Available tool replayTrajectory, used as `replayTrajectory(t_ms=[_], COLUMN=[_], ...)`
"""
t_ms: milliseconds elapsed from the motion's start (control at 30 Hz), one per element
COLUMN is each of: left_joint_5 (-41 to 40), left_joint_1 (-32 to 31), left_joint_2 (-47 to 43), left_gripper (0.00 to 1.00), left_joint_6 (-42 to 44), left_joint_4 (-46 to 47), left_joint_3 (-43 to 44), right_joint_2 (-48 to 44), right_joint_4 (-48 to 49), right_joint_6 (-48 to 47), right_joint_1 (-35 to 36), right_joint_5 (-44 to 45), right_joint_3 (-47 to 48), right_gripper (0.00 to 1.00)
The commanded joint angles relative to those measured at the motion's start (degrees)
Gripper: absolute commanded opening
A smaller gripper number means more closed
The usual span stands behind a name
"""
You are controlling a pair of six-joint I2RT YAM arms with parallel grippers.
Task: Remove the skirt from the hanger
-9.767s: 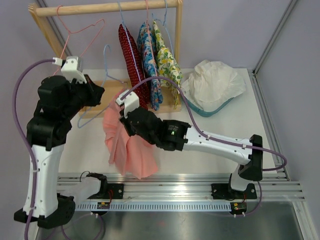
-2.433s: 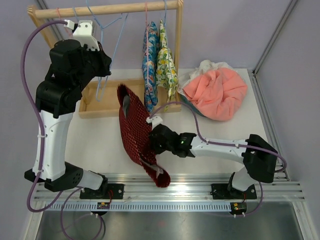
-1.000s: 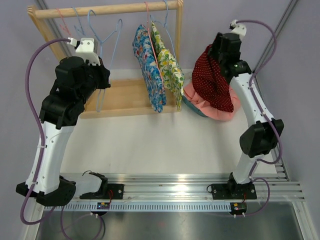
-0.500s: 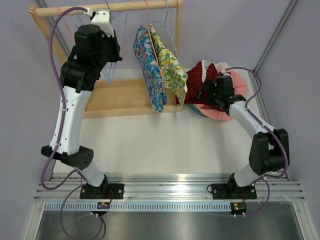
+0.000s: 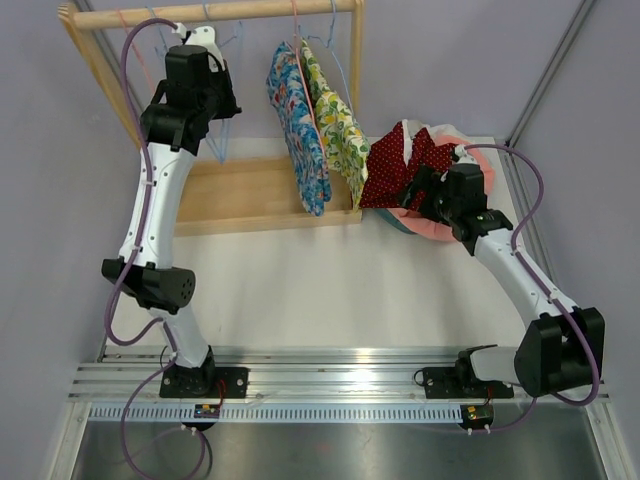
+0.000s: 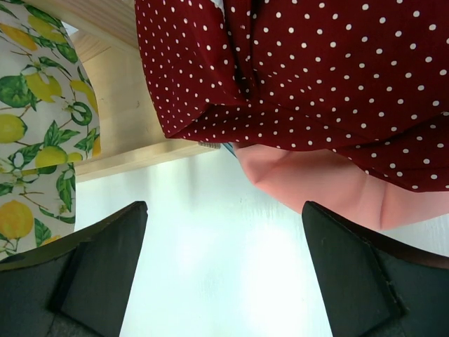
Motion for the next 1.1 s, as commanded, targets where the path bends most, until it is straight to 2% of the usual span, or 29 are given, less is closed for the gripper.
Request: replayTrajectory(t_ms=[0, 133, 200, 367, 433, 567, 700, 1067], left_joint_5=[3.3, 3.2, 3.1, 3.6, 5.4, 8.1, 8.2, 8.6], left_joint_1=[0.0, -0.1, -0.1, -0.1, -0.8, -4.5, -8.9, -15.3], left_joint_2=[-4.5, -8.9, -10.1, -13.3, -13.6, -13.2, -12.8, -9.5], left_gripper=[0.00, 0.00, 0.05, 0.35, 0.42, 0.50, 0.51, 0.51], left_joint_6=[-2.5, -2.8, -2.5, -2.1, -2.4, -2.6, -3.7, -6.3], left_joint_4=[4.1, 4.4, 3.7, 1.5, 0.9, -0.6, 0.9, 5.5], left_joint_3=[-4.8, -12.2, -14.1, -12.5, -9.4, -5.4, -5.5, -3.8], right_joint_2=[-2.3, -2.9, -3.3, -4.8, -5.9, -7.4, -9.4, -13.4], right_joint_4=[0.0, -0.5, -0.7, -1.7, -2.2, -3.0, -4.0, -7.4], right_joint_6=[-0.6, -0.3, -0.2, -0.2, -0.1, -0.2, -0.6, -2.3], right_joint_1=[0.0, -0.1, -0.1, 0.0, -0.1, -0.1, -0.1, 0.0], right_joint_5=[-1.6, -1.9, -1.9, -1.9, -1.8, -1.5, -1.1, 0.6], right_joint_3=[-0.4, -0.4, -0.4, -0.3, -0.6, -1.4, -2.0, -3.2], right_gripper=[1.00, 0.99, 0.99, 0.99, 0.99, 1.00, 0.99, 0.99])
